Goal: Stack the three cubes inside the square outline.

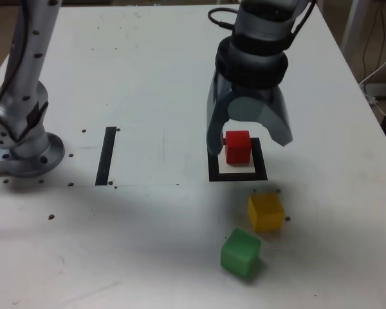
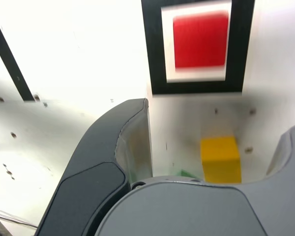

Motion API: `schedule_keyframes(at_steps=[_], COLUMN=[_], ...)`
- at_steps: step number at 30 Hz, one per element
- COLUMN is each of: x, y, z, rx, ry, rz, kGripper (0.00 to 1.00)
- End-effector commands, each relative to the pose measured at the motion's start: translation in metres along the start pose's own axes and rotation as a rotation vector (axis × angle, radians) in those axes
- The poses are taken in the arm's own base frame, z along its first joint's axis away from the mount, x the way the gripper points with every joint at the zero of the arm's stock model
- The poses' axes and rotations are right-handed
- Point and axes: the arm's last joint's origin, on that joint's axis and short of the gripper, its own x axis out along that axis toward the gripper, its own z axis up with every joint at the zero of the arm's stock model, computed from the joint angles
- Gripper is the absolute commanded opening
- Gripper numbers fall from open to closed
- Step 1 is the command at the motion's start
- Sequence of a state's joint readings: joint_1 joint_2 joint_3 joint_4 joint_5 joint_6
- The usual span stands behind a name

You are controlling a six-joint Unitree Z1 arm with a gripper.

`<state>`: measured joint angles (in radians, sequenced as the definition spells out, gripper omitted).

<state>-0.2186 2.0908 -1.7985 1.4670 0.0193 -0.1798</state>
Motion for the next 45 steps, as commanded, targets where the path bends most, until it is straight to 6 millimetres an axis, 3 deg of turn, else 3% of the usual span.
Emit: schedule_keyframes(at_steps=[1, 12, 29, 33, 41, 45], x=[0.001, 0.02, 0.053, 0.057, 0.057, 0.057], y=[-0.014, -0.067, -0.064, -0.063, -0.062, -0.063], z=[0.003, 0.034, 0.058, 0.061, 0.065, 0.066], rx=[0.001, 0.022, 0.051, 0.055, 0.077, 0.081], ry=[0.01, 0.06, 0.136, 0.139, 0.109, 0.104], rz=[0.004, -0.036, -0.091, -0.098, -0.088, -0.087], kGripper=[0.99, 0.98, 0.88, 0.74, 0.25, 0.2])
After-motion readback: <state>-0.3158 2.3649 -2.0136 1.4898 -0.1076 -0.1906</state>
